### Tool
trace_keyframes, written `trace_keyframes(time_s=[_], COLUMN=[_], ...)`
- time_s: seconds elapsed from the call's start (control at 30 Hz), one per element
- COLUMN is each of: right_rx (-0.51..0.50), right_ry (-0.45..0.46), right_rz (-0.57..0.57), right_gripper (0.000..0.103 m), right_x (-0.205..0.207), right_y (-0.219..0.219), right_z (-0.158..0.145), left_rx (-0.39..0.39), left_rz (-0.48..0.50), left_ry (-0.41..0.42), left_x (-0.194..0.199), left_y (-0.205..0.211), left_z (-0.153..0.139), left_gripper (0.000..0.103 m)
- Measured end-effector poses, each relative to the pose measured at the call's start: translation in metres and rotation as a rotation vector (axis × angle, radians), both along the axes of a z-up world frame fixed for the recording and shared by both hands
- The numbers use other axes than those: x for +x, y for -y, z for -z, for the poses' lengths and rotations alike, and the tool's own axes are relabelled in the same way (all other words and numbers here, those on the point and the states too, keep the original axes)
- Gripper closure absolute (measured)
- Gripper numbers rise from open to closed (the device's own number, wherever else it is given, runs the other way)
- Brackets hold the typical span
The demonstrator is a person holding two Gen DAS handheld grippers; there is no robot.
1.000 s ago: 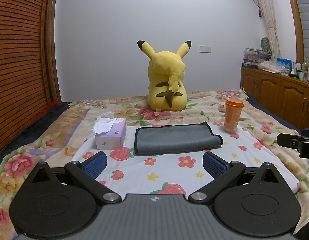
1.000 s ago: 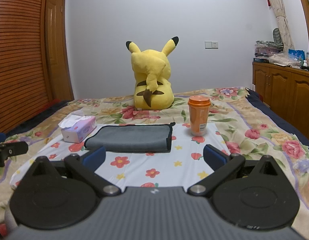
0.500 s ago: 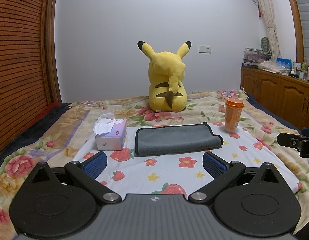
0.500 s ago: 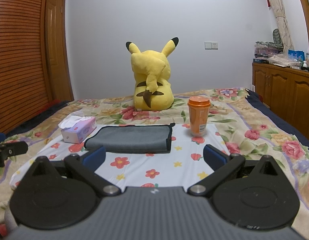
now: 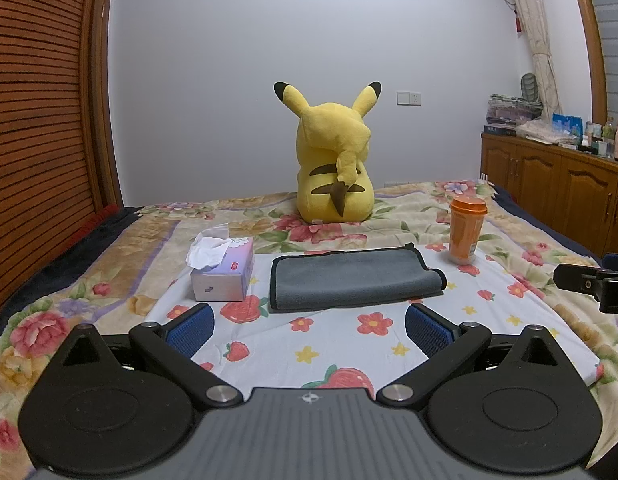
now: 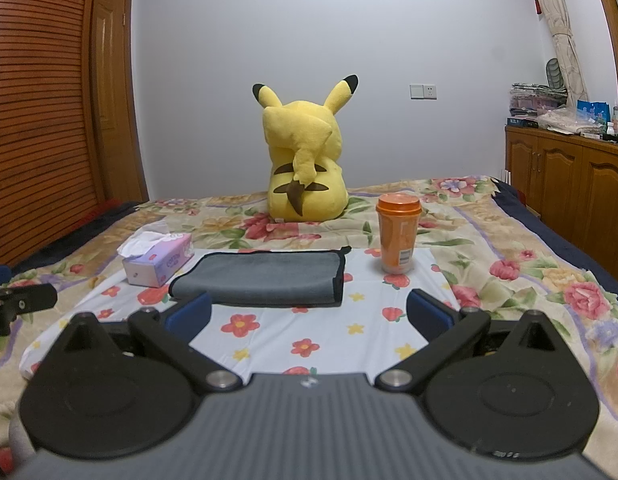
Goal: Fold towel
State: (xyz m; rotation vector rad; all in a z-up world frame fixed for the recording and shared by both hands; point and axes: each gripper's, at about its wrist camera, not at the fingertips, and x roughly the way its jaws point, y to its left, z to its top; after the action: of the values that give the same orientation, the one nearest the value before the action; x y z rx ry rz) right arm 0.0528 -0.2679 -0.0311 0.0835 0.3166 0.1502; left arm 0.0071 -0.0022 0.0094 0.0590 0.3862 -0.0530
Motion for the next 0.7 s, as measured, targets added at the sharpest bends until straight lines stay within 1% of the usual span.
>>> trace_keyframes(time_s=[0.7], right_rx=[0.000], right_ry=[0.001], right_rz=[0.000], right_gripper=[0.000], right_x=[-0.0002], right_y=[-0.0003], right_z=[0.0007], left_rx=[0.006], left_rz=[0.000], left_ry=[0.000], left_x=[0.0010], left_y=[-0.0029], left_z=[0.0010], left_gripper=[0.000])
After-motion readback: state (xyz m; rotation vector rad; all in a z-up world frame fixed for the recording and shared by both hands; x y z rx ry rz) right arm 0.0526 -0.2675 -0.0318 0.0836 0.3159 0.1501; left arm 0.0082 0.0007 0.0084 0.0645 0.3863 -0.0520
